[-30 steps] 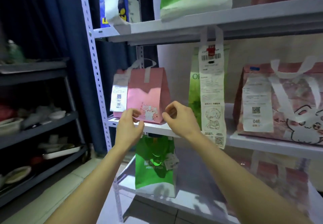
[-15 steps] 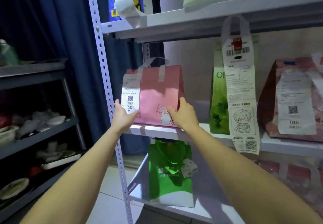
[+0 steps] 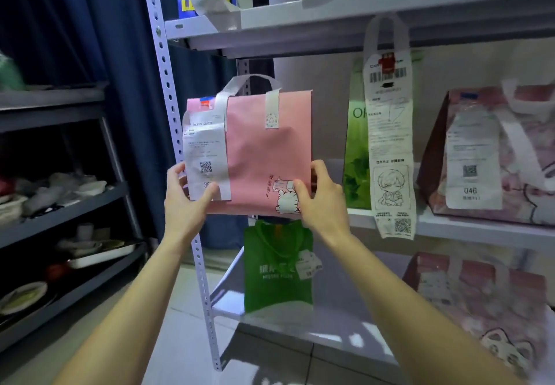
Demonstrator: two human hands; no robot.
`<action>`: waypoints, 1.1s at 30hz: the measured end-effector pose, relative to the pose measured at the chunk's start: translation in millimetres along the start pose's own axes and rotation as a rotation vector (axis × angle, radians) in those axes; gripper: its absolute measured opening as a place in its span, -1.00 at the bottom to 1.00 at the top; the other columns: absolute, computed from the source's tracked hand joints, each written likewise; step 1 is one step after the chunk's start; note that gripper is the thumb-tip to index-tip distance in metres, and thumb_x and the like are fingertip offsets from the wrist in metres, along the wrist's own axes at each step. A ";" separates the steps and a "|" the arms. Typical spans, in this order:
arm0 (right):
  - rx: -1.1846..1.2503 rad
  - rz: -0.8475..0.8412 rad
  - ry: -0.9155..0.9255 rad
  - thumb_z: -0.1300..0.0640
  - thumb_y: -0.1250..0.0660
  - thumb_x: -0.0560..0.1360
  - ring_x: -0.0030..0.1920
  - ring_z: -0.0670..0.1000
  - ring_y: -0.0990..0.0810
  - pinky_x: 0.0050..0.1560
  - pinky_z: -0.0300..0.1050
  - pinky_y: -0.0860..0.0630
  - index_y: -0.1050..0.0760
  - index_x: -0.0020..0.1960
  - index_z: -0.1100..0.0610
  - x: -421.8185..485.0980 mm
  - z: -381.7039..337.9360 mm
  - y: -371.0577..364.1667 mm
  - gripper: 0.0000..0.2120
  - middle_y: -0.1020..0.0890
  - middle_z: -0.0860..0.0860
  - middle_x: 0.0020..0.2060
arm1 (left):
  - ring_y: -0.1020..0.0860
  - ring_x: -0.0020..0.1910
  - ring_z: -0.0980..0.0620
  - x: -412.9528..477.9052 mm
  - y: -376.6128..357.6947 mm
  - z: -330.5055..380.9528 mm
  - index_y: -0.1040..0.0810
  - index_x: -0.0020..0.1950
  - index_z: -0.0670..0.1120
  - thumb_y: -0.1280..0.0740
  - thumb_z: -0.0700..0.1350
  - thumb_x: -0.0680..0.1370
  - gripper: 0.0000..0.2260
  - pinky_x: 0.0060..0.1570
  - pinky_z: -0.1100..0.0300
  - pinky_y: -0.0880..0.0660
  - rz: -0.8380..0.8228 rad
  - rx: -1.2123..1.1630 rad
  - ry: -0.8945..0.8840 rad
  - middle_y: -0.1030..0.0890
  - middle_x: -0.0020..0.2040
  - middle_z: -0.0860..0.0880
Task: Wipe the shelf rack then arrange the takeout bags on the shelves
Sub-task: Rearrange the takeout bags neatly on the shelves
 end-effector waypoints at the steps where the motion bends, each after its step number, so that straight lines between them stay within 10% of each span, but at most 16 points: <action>1: 0.016 0.017 0.022 0.00 -0.33 0.68 -0.16 -0.11 -0.68 -0.20 -0.07 -0.66 -0.38 0.18 -0.09 -11.7 -1.5 6.4 -0.86 -0.71 -0.12 -0.08 | -0.59 0.31 0.25 -14.1 4.0 5.3 -0.41 0.49 0.16 -0.56 0.02 0.51 -0.41 0.27 0.13 -0.58 -0.001 -0.005 -0.021 -0.61 0.36 0.15; 6: 0.043 0.008 0.074 0.03 -0.34 0.69 -0.04 -0.02 -0.70 0.00 0.14 -0.69 -0.41 0.23 -0.09 -77.8 3.6 27.5 -0.84 -0.70 -0.10 -0.02 | -0.65 0.28 0.10 -83.7 23.5 14.9 -0.43 0.50 0.09 -0.58 -0.09 0.48 -0.37 0.22 0.13 -0.62 -0.015 -0.068 -0.046 -0.66 0.26 0.10; 12: 0.013 0.147 0.112 0.10 -0.39 0.66 -0.11 -0.06 -0.72 -0.14 -0.10 -0.61 -0.49 0.24 -0.01 -163.3 34.6 53.8 -0.82 -0.73 -0.11 -0.08 | -0.70 0.25 0.01 -168.3 28.1 -8.7 -0.47 0.40 0.12 -0.66 0.04 0.38 -0.35 0.19 -0.05 -0.68 -0.083 -0.042 0.023 -0.69 0.26 0.07; 26: -0.023 -0.009 -0.500 0.17 -0.31 0.68 -0.16 0.02 -0.63 -0.16 0.06 -0.56 -0.37 0.14 -0.05 -272.2 247.1 97.5 -0.83 -0.65 -0.12 -0.14 | -0.72 0.11 0.25 -299.8 -134.3 -98.4 -0.50 0.29 0.25 -0.62 -0.27 0.50 -0.43 0.09 0.18 -0.72 -0.473 0.054 0.262 -0.71 0.16 0.30; 33: -0.113 -0.025 -0.679 0.27 -0.31 0.64 -0.08 0.10 -0.57 -0.11 -0.03 -0.41 -0.34 0.14 0.01 -274.1 307.4 131.1 -0.78 -0.59 -0.07 -0.09 | -0.70 0.24 0.16 -314.3 -203.9 -112.7 -0.47 0.39 0.18 -0.42 -0.41 0.55 -0.41 0.23 -0.01 -0.69 -0.701 0.087 0.288 -0.72 0.26 0.18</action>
Point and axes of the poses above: each hand's wrist, its own x-axis towards the middle knuckle, its own y-axis out of the back of the hand, z = x × y, the point moved 4 cm from there along x, towards the middle knuckle
